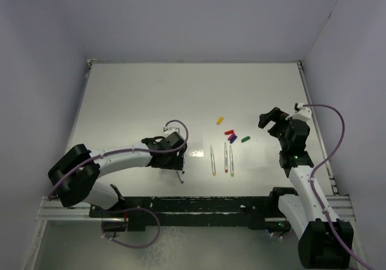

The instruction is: Insert the pens into the pen caps

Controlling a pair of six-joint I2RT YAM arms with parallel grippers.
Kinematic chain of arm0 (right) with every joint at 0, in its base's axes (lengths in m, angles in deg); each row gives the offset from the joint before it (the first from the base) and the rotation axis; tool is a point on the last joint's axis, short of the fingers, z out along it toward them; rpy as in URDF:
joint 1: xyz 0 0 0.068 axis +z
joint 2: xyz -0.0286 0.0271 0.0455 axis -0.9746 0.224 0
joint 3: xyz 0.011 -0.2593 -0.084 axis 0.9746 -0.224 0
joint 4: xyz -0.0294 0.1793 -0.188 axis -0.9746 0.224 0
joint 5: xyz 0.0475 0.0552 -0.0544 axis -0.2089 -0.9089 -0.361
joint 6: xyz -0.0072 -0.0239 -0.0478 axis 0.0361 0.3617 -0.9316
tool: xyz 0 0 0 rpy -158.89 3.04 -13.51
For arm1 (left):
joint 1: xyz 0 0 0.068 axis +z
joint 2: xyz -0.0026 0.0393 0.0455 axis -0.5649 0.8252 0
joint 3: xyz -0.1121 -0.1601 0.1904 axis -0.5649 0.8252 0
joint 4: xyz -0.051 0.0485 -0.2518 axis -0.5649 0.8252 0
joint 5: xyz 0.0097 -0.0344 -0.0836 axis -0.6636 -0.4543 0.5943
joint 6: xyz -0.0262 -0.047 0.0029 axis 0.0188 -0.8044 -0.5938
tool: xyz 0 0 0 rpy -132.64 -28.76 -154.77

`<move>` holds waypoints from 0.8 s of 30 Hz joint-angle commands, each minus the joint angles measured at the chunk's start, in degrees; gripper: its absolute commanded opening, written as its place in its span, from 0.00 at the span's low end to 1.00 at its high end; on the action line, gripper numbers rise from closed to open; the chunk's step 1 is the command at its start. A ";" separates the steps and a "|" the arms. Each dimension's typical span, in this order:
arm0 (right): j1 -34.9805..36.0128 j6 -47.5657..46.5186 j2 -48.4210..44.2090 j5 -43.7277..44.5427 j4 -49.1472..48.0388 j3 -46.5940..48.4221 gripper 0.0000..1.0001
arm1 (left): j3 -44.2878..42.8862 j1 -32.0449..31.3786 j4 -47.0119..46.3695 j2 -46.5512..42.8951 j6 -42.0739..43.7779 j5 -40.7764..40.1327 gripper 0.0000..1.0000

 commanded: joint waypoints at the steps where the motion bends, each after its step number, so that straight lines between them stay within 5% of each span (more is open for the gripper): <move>1: -0.04 0.05 -0.53 -1.29 -0.69 2.63 1.00 | -2.33 -0.31 1.48 0.85 0.01 0.19 0.78; 18: -0.04 0.67 -3.41 -0.99 1.71 3.28 1.00 | 1.05 -1.37 9.51 -1.47 -1.34 1.22 0.38; 24: -0.02 0.98 -3.57 -0.92 2.38 3.76 1.00 | 0.36 -1.44 8.02 -0.03 0.82 1.08 0.36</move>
